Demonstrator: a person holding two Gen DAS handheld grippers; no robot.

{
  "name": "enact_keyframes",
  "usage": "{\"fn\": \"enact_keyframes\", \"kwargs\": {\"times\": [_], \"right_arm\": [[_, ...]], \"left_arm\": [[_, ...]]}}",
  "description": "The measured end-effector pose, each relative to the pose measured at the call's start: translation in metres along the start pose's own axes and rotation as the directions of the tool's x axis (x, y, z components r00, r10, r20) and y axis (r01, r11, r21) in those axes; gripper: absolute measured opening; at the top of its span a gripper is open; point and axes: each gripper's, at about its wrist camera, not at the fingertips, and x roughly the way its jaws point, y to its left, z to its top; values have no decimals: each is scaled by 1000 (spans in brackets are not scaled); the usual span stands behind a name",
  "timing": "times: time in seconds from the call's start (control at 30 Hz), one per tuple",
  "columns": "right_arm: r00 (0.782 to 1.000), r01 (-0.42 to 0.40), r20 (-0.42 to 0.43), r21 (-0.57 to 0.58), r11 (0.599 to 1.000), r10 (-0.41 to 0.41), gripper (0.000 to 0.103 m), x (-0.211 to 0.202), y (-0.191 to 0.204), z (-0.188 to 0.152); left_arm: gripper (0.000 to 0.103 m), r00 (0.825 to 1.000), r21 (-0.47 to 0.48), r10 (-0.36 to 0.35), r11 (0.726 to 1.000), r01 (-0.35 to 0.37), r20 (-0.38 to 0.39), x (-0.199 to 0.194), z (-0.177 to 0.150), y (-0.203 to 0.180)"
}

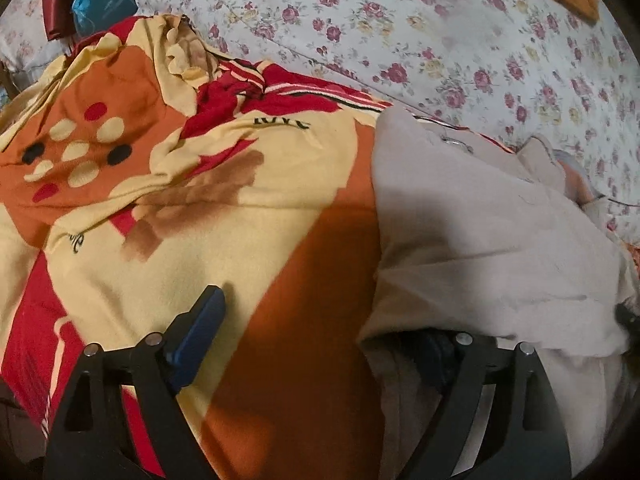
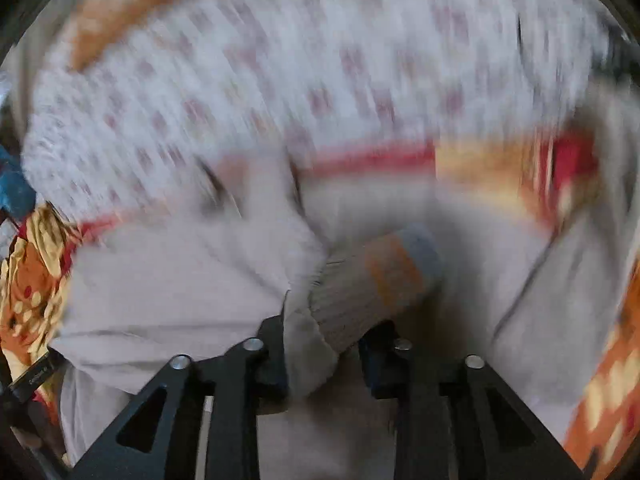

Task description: Fold large clothes

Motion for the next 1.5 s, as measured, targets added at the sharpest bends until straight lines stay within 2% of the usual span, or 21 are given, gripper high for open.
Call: {"fn": "enact_keyframes", "kwargs": {"times": [0.03, 0.1, 0.17, 0.3, 0.37, 0.43, 0.5, 0.53, 0.7, 0.77, 0.87, 0.97, 1.03, 1.1, 1.2, 1.27, 1.33, 1.47, 1.5], "right_arm": [[999, -28, 18, 39, 999, 27, 35, -7, -8, -2], [998, 11, 62, 66, 998, -15, 52, -30, -17, -5], [992, 47, 111, 68, 997, -55, 57, -51, -17, -6], [972, 90, 216, 3, 996, -89, 57, -85, -1, 0], [962, 87, 260, -1, 996, -83, 57, -94, 4, 3], [974, 60, 220, -62, 996, -45, 57, -81, 17, 7], [988, 34, 157, -113, 993, -16, 52, -56, 27, 11], [992, 31, 129, -142, 989, -12, 52, -42, 31, 11], [987, 155, 77, -168, 974, -143, 48, 16, 27, 17], [981, 173, 117, -182, 968, -154, 48, 22, 26, 19], [980, 189, 95, -206, 960, -173, 51, 16, 32, 18], [987, 153, 84, -201, 967, -139, 51, -6, 31, 11], [991, 125, 76, -189, 974, -113, 55, -23, 30, 4], [996, 69, 70, -175, 982, -57, 63, -42, 27, -8], [998, -53, 24, -183, 982, 58, 65, -64, 33, -31], [991, -134, -7, -195, 972, 135, 65, -77, 43, -47], [968, -250, -48, -231, 940, 246, 65, -90, 65, -64], [934, -356, -108, -336, 872, 340, 65, -101, 114, -90], [925, -380, -124, -345, 858, 359, 65, -100, 124, -97]], "left_arm": [[87, 1000, -6, -14, 1000, 14, -7, -5, -1, 2], [87, 999, -23, -39, 999, 39, -22, -16, -1, 5], [87, 998, -40, -57, 998, 57, 11, -33, 0, 8], [87, 993, -20, -42, 999, 44, 108, -61, 4, 2], [87, 988, -4, -26, 1000, 27, 154, -67, 7, -4], [87, 985, 14, -47, 999, 45, 167, -65, 10, -12], [87, 986, 32, -87, 996, 84, 144, -55, 13, -21], [87, 987, 41, -84, 996, 79, 137, -50, 13, -25], [87, 999, 104, -10, 995, 7, 32, -4, 13, -42], [87, 1000, 90, -16, 996, 16, -7, 9, 11, -41], [87, 1000, 69, -27, 997, 27, -1, 8, 9, -39], [87, 999, 85, -40, 996, 41, -13, 3, 7, -38], [87, 997, 82, -76, 994, 76, -12, -9, 6, -30], [87, 993, 72, -115, 991, 115, -8, -20, 5, -18], [87, 984, 91, -166, 981, 171, -61, -25, 1, -8], [87, 986, 114, -153, 981, 159, -58, -26, 0, -8], [87, 991, 152, -119, 980, 126, -53, -24, -1, -12], [87, 994, 162, -86, 982, 95, -61, -5, 0, -21], [84, 995, 157, -83, 983, 92, -59, -1, 1, -21]]}}
